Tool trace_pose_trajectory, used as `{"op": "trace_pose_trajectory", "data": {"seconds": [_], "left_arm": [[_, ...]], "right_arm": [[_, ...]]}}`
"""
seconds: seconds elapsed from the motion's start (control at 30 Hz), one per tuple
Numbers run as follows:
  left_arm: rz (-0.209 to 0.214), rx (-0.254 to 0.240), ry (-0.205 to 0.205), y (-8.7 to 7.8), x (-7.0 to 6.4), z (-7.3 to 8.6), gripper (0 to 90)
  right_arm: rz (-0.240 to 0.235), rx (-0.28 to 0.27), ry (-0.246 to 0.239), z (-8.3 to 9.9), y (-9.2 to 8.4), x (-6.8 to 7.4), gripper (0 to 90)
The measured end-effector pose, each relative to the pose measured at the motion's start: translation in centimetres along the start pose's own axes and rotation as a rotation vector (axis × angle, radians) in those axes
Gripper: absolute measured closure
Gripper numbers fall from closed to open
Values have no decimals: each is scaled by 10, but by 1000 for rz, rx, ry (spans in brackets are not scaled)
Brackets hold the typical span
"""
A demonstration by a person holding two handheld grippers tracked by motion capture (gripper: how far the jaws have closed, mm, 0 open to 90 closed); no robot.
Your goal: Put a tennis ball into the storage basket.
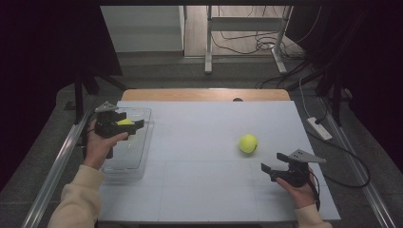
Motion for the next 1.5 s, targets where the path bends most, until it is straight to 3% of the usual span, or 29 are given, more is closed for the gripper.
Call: {"op": "trace_pose_trajectory", "data": {"seconds": [0.4,1.03,1.5], "left_arm": [[46,-13,35,3,-16,-1,147],[105,-19,74,16,-51,-3,148],[133,-22,92,23,-63,-3,147]], "right_arm": [[15,-1,6,-1,1,-2,147],[-5,-13,0,-1,-3,1,147],[-6,-8,-5,-1,-2,2,147]]}}
Point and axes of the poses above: each handheld gripper's, and its own axes: y roughly forward along the jaws, z roughly out of its underside, x roughly to its left, the point moved 9 cm from there along y, roughly forward along the jaws, and after that the axes turned 13 degrees about z, right-handed, at the moved point
